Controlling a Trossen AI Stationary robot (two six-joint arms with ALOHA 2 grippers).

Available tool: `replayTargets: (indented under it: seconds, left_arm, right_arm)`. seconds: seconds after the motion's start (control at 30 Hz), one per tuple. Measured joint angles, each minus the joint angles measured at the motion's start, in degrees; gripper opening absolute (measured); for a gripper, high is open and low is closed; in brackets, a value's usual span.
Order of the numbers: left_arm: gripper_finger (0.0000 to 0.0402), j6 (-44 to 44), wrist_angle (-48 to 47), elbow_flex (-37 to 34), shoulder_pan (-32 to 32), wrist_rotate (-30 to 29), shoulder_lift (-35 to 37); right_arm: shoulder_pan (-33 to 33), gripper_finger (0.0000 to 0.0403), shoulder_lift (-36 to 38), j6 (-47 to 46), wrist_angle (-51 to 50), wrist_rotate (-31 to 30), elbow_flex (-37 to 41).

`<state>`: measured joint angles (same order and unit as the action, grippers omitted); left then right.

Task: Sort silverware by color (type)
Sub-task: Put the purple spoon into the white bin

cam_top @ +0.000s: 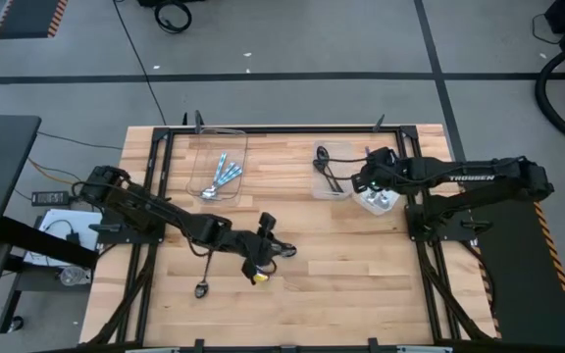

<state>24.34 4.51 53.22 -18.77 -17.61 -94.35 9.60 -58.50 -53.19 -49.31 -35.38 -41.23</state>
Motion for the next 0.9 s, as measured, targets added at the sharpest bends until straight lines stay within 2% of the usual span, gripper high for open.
replayTargets:
  seconds: [0.17,0.3,0.63,0.77,0.9]
  left_arm:
    - [0.0121,-1.9,0.0,-4.4,1.1,0.0,5.7]
    - [0.0121,-3.2,0.4,-7.5,1.4,0.3,8.8]
    - [0.0121,-6.1,1.1,-12.2,1.1,3.0,9.1]
    - [0.0121,-6.2,0.4,-12.4,0.9,6.0,9.8]
    - [0.0121,-6.7,-2.3,-12.5,0.9,6.6,9.7]
  right_arm:
    - [3.8,0.0049,-1.0,-3.8,-5.2,1.3,0.0]
    - [6.8,0.0049,-2.0,-5.2,-7.6,4.7,0.0]
    - [12.6,0.0053,-6.3,-3.5,-6.0,10.5,3.5]
    - [13.6,0.0071,-7.7,-0.9,-5.8,11.6,3.9]
    - [14.1,0.0108,-7.9,0.9,-4.7,13.0,3.9]
